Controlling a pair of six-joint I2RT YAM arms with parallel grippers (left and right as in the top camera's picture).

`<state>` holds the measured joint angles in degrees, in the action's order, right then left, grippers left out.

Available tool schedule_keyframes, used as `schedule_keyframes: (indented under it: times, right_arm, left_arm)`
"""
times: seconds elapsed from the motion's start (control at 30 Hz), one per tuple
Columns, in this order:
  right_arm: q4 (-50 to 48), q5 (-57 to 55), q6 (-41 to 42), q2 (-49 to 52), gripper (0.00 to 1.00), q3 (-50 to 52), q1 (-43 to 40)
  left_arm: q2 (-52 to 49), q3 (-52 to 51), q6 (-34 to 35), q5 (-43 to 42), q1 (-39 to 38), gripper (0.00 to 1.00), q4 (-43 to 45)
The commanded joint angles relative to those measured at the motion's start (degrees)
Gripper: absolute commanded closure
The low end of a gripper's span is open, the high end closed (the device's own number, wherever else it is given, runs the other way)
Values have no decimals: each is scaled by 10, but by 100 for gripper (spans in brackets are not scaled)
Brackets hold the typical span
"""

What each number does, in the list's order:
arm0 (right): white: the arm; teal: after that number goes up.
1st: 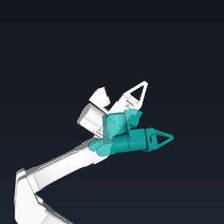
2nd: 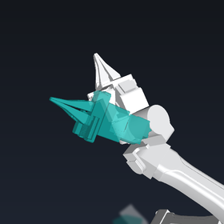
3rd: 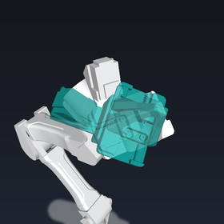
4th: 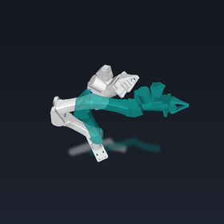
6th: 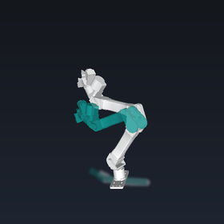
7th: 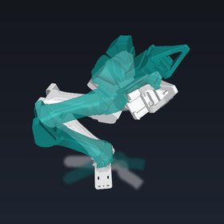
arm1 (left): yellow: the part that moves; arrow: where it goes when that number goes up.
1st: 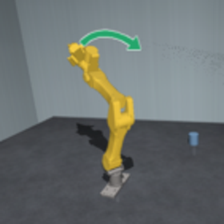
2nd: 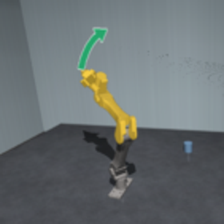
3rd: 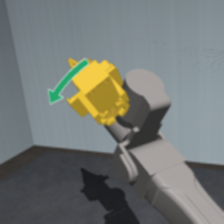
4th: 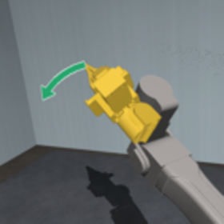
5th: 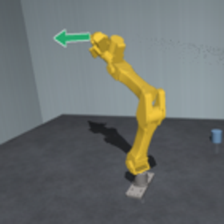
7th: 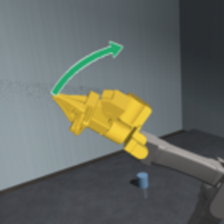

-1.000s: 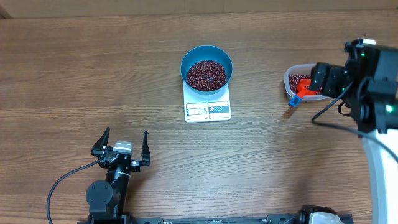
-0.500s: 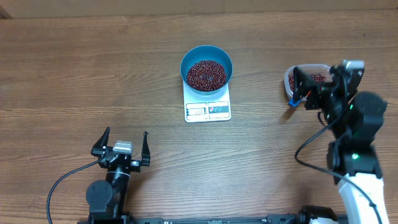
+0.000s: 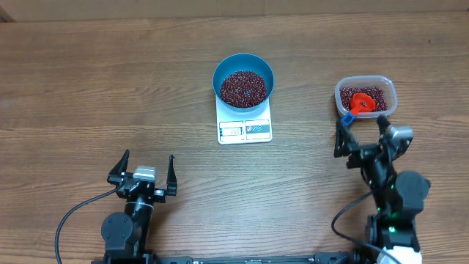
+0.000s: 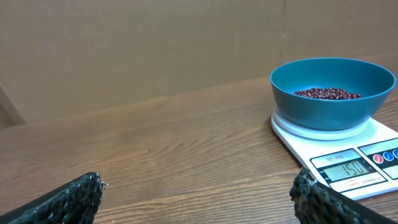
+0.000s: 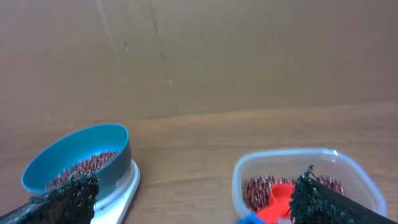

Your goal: Scoop item into bowl and weigh 150g on scale

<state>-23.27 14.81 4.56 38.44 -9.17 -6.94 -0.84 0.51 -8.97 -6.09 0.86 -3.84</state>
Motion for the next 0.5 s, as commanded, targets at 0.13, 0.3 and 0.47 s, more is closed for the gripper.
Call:
schedule_keyframes:
  times: [0.13, 0.3, 0.47]
  right_arm:
    - [-3, 3, 30, -78, 0, 78, -33]
    - [82, -7, 29, -156, 0, 87, -33]
    - [178, -15, 29, -227, 0, 87, -33]
  left_arm:
    - [6, -2, 8, -10, 3, 0, 0]
    - [6, -2, 8, -10, 3, 0, -1]
    - [6, -2, 8, -10, 3, 0, 0]
